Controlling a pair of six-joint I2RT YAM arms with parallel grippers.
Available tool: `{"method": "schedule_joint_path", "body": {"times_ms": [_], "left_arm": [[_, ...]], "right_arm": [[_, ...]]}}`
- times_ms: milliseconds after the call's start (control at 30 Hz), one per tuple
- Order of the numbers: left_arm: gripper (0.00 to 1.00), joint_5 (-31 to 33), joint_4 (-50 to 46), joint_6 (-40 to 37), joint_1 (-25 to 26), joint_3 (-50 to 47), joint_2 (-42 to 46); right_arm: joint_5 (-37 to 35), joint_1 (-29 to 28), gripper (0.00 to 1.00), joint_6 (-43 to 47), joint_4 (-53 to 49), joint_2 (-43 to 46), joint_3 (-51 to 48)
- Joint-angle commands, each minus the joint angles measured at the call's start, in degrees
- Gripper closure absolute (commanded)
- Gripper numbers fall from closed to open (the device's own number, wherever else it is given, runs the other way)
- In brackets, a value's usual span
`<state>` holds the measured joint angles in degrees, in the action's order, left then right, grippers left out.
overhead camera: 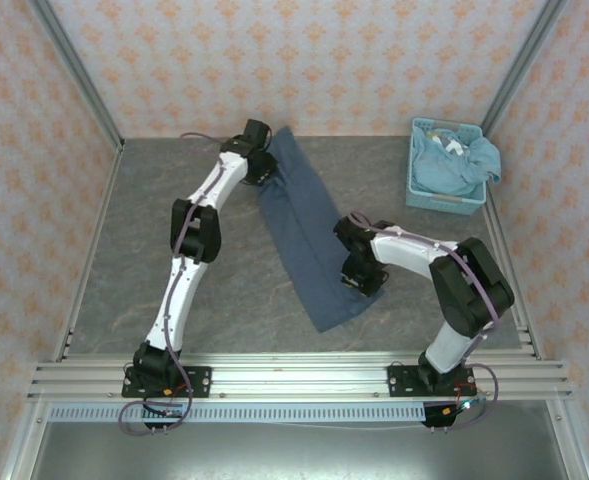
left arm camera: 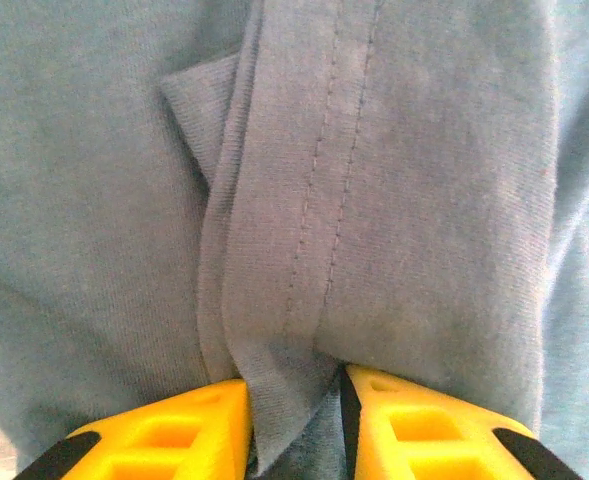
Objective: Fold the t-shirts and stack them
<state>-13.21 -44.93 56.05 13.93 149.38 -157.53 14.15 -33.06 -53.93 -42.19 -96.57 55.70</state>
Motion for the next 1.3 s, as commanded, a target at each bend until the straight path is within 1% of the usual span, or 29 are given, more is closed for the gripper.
{"method": "schedule_joint_path", "body": {"times_ms": [0,100,167,233,300,367,400,467,533,667,700,767,833,900,967,1033,1100,1133,1200,1267], "left_arm": [[0.69,-3.8,3.4,4.4,2.5,1.5,-5.1],[0.68,-3.6,9.7,6.0,3.7,2.2,-6.3],[0.64,-3.6,12.1,6.2,4.0,5.0,-7.8],[0.59,-2.3,11.1,4.5,3.9,9.2,-9.0],[0.53,-0.3,9.3,1.8,3.2,11.2,-8.4],[0.45,2.6,6.4,-1.1,2.2,11.2,-5.7],[0.42,4.1,5.0,-2.7,1.7,11.1,-4.3],[0.4,7.6,2.1,-6.9,1.2,10.5,-0.4],[0.39,9.7,0.6,-10.1,1.1,9.1,3.6],[0.37,14.6,-6.5,-14.9,2.1,4.6,12.6],[0.38,14.8,-8.2,-15.2,2.3,1.6,15.6],[0.39,12.3,-8.8,-15.3,2.7,-8.4,22.5],[0.42,6.8,-7.2,-14.9,3.2,-23.7,31.3],[0.46,0.0,-4.5,-13.9,4.2,-39.0,39.8],[0.48,-6.6,-2.7,-12.8,5.9,-53.2,47.2],[0.5,-12.5,-1.8,-11.4,8.6,-66.7,54.6],[0.49,-16.5,-0.7,-10.2,12.1,-76.8,59.7],[0.47,-17.6,0.2,-8.9,14.4,-80.9,61.9],[0.45,-18.5,2.2,-6.9,18.3,-87.2,64.9],[0.44,-19.3,6.1,-3.0,20.7,-92.5,66.1]], "right_arm": [[6.6,-3.5,0.66,-8.4,5.9,-3.8,-2.6],[8.9,-6.2,0.66,-12.6,8.7,-5.0,-1.8],[10.0,-7.8,0.66,-15.0,9.4,-6.3,-0.4],[10.3,-8.6,0.66,-17.0,9.5,-6.7,0.4],[9.3,-8.8,0.66,-18.2,8.4,-6.0,0.9],[8.0,-8.6,0.65,-19.0,6.6,-4.3,1.2],[8.1,-8.5,0.65,-19.2,6.8,-3.4,1.1],[8.4,-8.3,0.62,-18.9,5.8,-1.7,1.9],[7.6,-7.7,0.59,-17.6,3.5,0.2,3.4],[2.9,-5.4,0.56,-11.9,-3.4,5.8,7.0],[1.5,-4.4,0.55,-10.1,-4.4,7.8,7.1],[-0.9,-2.5,0.53,-6.0,-4.8,11.8,6.0],[-3.1,-0.4,0.51,0.4,-4.6,15.7,4.2],[-1.7,2.3,0.51,5.9,-4.6,18.2,2.4],[2.4,4.7,0.5,10.9,-3.2,20.1,0.1],[6.1,5.6,0.5,15.2,-2.4,20.8,-1.8],[8.2,5.7,0.49,17.9,-3.0,20.1,-2.9],[9.2,5.7,0.49,18.7,-3.1,19.6,-3.6],[10.4,5.7,0.49,19.2,-2.5,19.3,-5.3],[11.3,5.7,0.49,19.1,-1.5,19.4,-7.2]]}}
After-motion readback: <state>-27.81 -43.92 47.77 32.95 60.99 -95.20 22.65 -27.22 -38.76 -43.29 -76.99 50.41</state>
